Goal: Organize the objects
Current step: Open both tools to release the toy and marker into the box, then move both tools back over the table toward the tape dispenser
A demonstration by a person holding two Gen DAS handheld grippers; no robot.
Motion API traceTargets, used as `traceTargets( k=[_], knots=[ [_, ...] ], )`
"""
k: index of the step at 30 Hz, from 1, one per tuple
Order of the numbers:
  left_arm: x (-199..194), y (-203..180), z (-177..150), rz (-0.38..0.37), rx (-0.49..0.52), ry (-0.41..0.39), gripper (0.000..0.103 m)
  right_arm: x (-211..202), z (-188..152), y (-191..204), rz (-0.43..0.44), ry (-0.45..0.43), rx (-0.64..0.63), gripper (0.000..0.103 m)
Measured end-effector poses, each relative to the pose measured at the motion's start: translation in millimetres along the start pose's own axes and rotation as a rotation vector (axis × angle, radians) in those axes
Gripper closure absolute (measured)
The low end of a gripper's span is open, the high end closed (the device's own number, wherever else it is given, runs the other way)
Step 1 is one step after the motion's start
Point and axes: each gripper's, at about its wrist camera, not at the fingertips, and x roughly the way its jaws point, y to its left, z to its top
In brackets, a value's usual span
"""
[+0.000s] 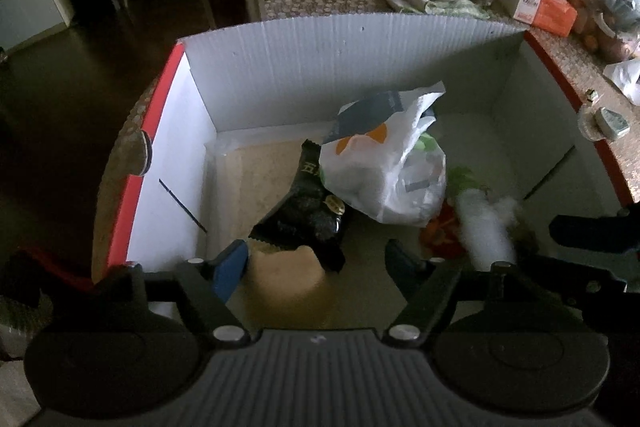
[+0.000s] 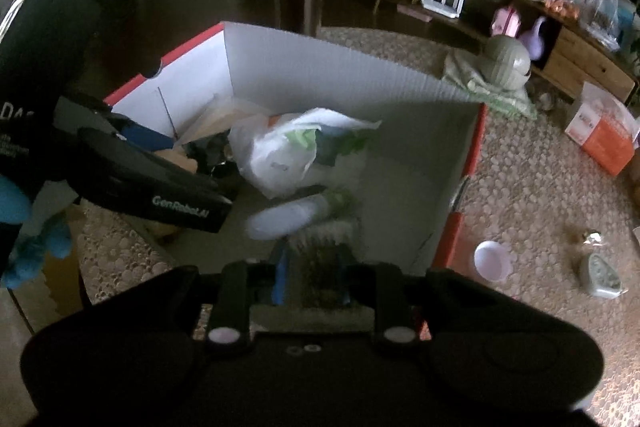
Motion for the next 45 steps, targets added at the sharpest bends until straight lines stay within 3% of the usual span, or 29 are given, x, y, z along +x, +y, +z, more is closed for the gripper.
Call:
traceTargets(
  k=[3, 7, 11, 25, 38, 45],
  knots=[
    [-10, 0, -1, 0.003, -0.006, -0.018, 0.028, -8, 0, -3, 0.006, -0.008, 0.016, 0.069],
    [-24, -2, -4, -0.005, -0.016, -0.048, 0.027, -23, -4, -5, -0.002, -0.064, 0.011, 0.029],
    [-41, -4, -8, -0.044, -0.043, -0.075, 0.026, -40, -11, -6, 0.011, -0.107, -0.001, 0.028],
    [-95, -32, -32, -0.077, -0.030, -0.168, 0.021, -90, -47, -25, 0.019, -0.168, 0.035, 0.018],
    [-112, -86, -49, -0.145, 0.018, -0.197, 0.020, -123, -94, -75, -0.001, -0.195, 0.105, 0.001],
    [-110, -115, -56, -0.165, 0.037, -0.202, 0.017, -128, -134, -115, -0.044, -0.177, 0.161, 0.001]
  ],
)
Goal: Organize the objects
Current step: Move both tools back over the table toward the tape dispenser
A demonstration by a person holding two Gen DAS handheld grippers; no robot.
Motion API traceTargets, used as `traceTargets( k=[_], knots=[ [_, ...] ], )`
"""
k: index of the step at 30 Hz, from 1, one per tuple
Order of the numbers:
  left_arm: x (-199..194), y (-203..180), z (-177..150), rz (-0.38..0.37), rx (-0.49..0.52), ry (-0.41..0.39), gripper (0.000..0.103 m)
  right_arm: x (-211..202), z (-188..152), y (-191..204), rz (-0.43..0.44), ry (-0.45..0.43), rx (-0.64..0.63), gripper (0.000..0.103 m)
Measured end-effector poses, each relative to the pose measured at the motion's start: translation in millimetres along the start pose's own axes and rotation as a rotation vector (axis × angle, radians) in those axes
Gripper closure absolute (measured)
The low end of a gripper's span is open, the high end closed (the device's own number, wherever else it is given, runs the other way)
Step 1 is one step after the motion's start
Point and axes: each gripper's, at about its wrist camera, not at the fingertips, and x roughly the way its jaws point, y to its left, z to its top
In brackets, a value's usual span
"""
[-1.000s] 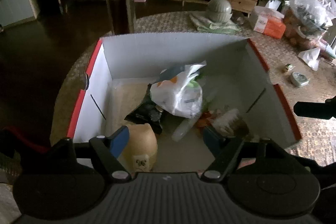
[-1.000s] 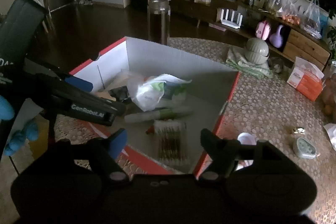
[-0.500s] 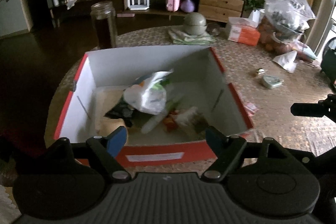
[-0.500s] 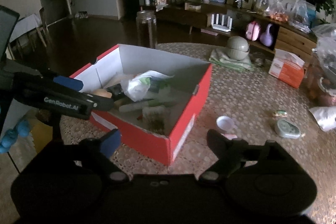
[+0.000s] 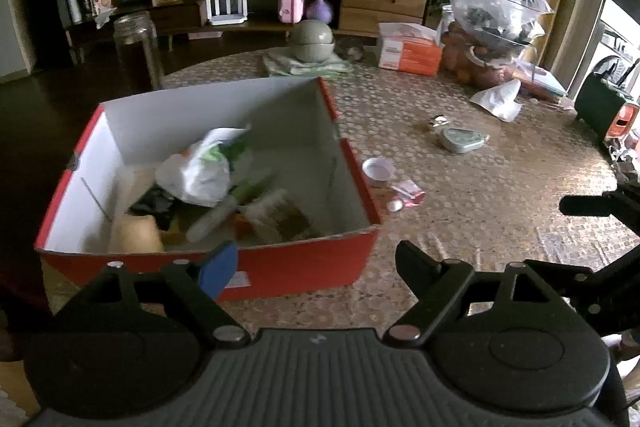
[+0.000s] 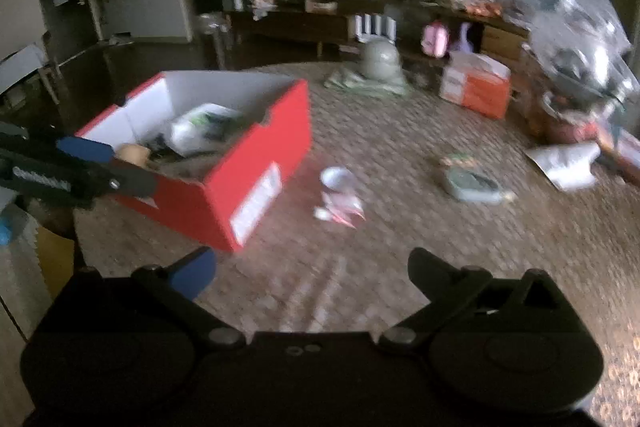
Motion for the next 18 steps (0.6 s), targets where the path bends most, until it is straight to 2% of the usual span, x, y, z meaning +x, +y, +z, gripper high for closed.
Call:
traceTargets(
  k=[5, 9, 14, 18],
  knots=[
    [5, -18, -2, -0.032, 0.003, -0.010, 0.003, -10, -20, -37, -0.050, 0.006, 0.049, 0.000],
    [7, -37, -2, -0.052, 0.025, -0.038, 0.000, -16, -30, -63, -0.079, 0.008, 0.101, 0.000],
    [14, -69, 0, -0.032, 0.061, -0.083, 0.000, -17, -39, -87, -0.112, 0.018, 0.131, 0.000],
    [27, -98, 1, -0.058, 0.051, -0.085, 0.000, -15, -42, -105, -0.124, 0.030, 0.156, 0.001]
  ],
)
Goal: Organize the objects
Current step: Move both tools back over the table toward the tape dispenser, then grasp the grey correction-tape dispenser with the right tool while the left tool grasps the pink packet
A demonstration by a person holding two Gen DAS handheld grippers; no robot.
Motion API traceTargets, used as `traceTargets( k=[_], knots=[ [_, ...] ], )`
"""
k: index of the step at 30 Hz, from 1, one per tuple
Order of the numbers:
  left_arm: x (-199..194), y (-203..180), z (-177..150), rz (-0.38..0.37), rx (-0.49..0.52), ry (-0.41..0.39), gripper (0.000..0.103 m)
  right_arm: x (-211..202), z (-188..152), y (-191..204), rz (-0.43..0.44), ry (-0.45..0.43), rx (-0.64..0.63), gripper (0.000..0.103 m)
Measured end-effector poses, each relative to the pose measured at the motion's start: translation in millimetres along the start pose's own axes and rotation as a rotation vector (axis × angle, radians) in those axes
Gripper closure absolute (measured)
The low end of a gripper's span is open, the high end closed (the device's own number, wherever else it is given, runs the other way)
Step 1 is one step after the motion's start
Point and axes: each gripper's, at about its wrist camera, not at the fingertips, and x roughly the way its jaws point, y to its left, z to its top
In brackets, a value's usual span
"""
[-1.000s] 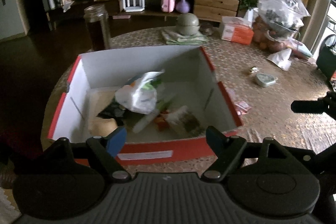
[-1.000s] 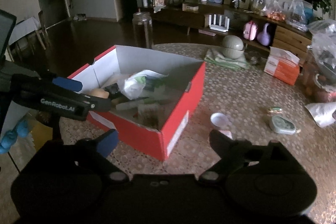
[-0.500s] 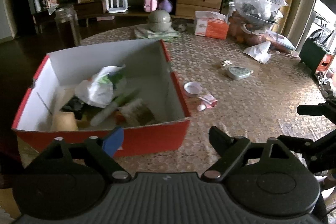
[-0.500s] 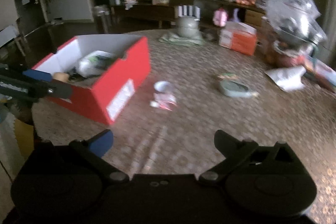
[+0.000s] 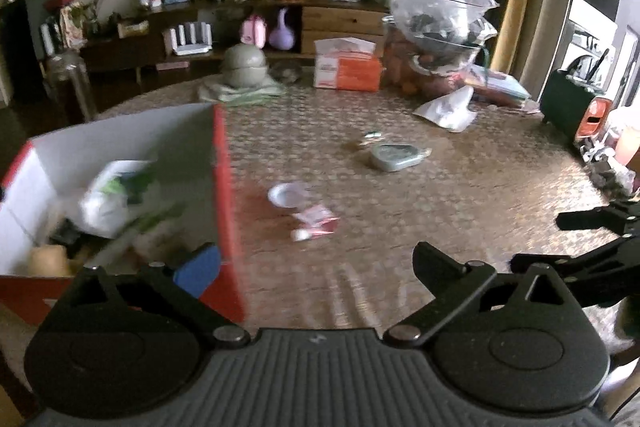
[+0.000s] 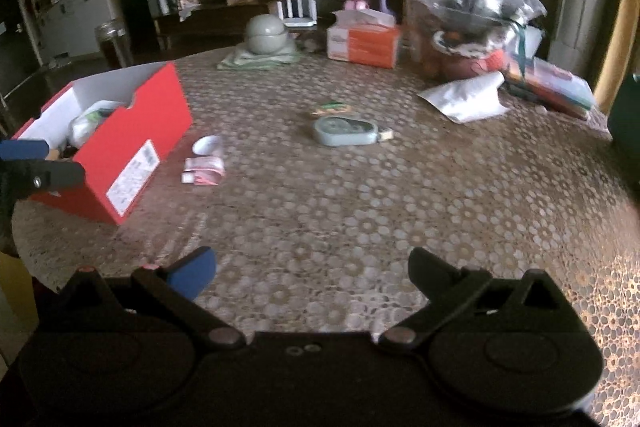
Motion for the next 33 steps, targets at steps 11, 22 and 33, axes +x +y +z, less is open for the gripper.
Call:
traceTargets(
  k=[11, 22, 33],
  knots=[
    [53, -58, 0, 0.038, -0.017, 0.012, 0.000, 9, 20, -45, -0.066, -0.013, 0.013, 0.001],
    [116, -42, -12, 0.178, -0.141, 0.023, 0.000, 65, 53, -60, -0.052, 0.014, -0.103, 0.001],
    [167, -27, -11, 0.264, -0.146, 0.054, 0.000, 150, 96, -52, -0.019, 0.036, -0.202, 0.002]
  ],
)
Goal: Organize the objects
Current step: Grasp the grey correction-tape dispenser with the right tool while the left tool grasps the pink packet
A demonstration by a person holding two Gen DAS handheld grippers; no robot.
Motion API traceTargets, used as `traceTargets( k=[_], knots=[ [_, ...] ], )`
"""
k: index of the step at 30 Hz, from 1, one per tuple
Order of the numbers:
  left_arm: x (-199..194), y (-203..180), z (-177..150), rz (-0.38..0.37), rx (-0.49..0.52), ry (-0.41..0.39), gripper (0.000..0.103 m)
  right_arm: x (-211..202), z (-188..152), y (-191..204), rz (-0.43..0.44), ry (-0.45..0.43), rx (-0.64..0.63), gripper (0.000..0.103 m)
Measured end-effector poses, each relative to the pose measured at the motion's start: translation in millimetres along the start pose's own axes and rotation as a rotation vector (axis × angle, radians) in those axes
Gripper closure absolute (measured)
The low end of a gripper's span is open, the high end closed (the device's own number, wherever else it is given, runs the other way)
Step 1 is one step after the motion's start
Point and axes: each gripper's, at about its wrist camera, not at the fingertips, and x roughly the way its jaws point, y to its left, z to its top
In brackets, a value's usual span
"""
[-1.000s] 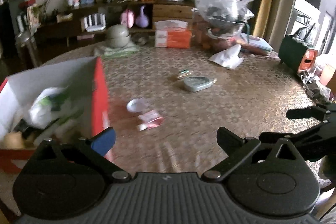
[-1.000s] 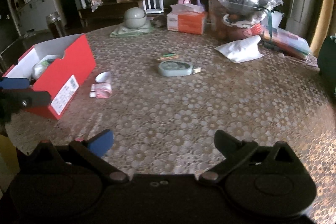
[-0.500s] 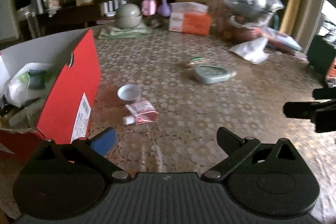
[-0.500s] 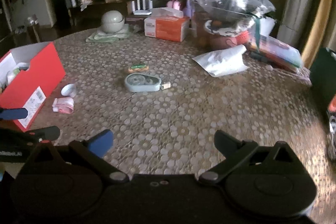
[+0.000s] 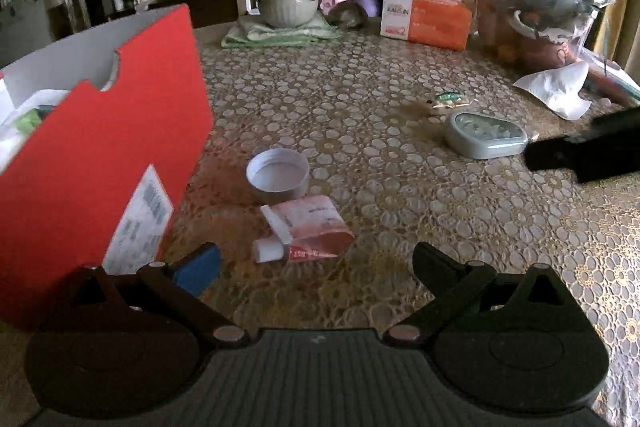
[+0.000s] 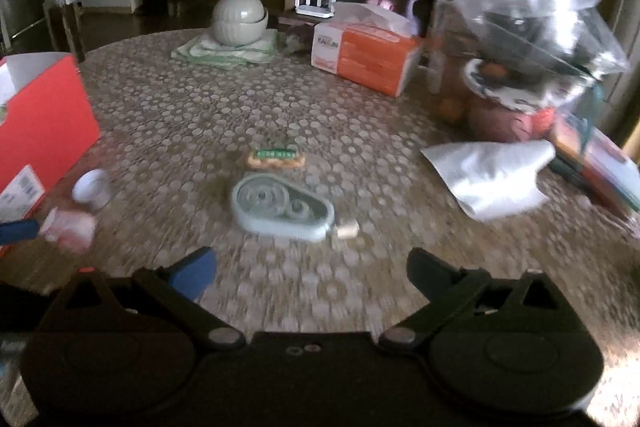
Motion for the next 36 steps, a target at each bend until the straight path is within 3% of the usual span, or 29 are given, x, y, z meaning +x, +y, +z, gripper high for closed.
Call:
traceTargets(
  k=[5, 12, 15, 16, 18, 21, 28, 36],
  knots=[
    [6, 0, 3, -0.012, -0.002, -0.018, 0.000, 38, 14, 5, 0.003, 0.023, -0.002, 0.003],
    [9, 2, 5, -0.034, 0.013, -0.038, 0.001, 58, 24, 8, 0.034, 0.018, -0.030, 0.006],
    [10, 2, 5, -0.042, 0.015, -0.041, 0.002, 63, 25, 7, 0.067, 0.027, -0.039, 0.016],
    [9, 2, 4, -0.039, 0.016, -0.042, 0.002, 64, 24, 8, 0.081, 0.033, -0.045, 0.024],
    [9, 2, 5, -0.030, 0.023, -0.042, 0.005, 63, 23, 10, 0.093, 0.033, -0.055, 0.024],
    [7, 3, 6, -0.031, 0.021, -0.038, 0.012, 62, 21, 11, 0.098, 0.034, -0.049, 0.024],
    [0, 9, 8, -0.041, 0.030, -0.038, 0.052, 46, 12, 13, 0.106, 0.053, 0.015, 0.025],
    [-11, 19, 3, -0.082, 0.016, 0.001, 0.052, 4, -15, 34, 0.084, 0.068, 0.063, 0.026]
  ],
)
